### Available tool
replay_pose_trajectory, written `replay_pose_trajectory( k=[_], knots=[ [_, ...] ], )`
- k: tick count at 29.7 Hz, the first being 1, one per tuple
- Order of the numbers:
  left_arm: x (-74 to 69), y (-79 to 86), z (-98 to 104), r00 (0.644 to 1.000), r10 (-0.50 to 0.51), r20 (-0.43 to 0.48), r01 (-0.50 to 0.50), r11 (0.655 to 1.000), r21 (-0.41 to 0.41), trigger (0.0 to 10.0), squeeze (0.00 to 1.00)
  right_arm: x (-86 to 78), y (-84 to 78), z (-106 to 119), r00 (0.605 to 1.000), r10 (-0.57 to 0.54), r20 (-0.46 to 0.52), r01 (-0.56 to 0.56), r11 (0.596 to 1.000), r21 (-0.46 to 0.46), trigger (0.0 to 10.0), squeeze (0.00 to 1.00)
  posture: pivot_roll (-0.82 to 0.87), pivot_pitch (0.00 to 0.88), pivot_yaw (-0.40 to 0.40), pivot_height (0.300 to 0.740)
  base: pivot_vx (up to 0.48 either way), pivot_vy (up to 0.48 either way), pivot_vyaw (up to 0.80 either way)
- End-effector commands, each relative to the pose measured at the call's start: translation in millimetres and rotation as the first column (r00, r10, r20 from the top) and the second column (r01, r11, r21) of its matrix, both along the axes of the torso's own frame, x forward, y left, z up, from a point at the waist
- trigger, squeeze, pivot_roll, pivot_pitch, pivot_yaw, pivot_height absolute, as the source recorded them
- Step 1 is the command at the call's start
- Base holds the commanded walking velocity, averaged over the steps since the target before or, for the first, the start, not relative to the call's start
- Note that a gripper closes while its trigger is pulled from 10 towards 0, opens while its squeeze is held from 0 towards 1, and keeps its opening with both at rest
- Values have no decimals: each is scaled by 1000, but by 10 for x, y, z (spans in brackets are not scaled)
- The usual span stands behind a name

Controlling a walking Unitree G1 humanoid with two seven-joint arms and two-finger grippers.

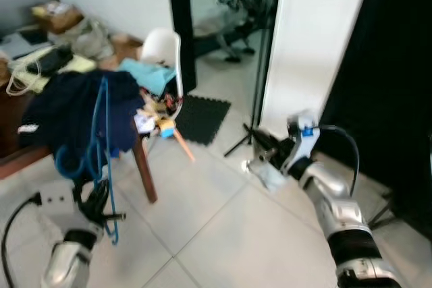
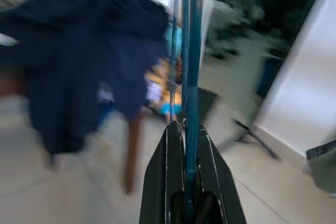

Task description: Hang hanger

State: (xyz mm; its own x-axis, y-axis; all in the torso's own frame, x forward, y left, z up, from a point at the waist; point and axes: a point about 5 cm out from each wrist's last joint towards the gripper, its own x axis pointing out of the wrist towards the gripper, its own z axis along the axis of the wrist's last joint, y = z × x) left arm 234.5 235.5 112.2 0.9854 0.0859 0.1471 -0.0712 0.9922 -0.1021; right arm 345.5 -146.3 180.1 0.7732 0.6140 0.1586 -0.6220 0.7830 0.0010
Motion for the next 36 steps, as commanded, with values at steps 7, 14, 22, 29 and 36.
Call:
replay_pose_trajectory(
  k=[7, 14, 22, 29, 36],
  knots=[
    [12, 123, 359, 996, 87, 35, -91, 989, 119, 10000, 0, -37, 264, 236, 995, 96, 37, -98, 994, 50, 10000, 0, 36, 18, -14, 740, 480, 0, 800],
    [164, 42, 794, 994, 80, 81, -93, 978, 184, 10000, 0, -73, 520, 822, 976, 151, 156, -180, 966, 187, 10000, 0, 40, 8, -13, 740, 480, 0, 797],
    [230, -68, 831, 997, 42, 68, -54, 982, 183, 10000, 0, -154, 632, 1304, 945, 201, 258, -280, 905, 321, 10000, 0, 33, 0, -9, 740, 480, 0, 391],
    [278, -142, 775, 999, 44, 29, -48, 986, 161, 10000, 0, -243, 791, 1556, 905, 284, 317, -386, 862, 329, 10000, 0, 24, 0, -12, 740, 480, 0, 0],
    [300, -227, 758, 1000, 14, 13, -15, 989, 149, 10000, 0, 34, 822, 1576, 973, 57, 222, -126, 941, 314, 10000, 0, 37, 0, -18, 740, 480, 0, 0]
  ],
)
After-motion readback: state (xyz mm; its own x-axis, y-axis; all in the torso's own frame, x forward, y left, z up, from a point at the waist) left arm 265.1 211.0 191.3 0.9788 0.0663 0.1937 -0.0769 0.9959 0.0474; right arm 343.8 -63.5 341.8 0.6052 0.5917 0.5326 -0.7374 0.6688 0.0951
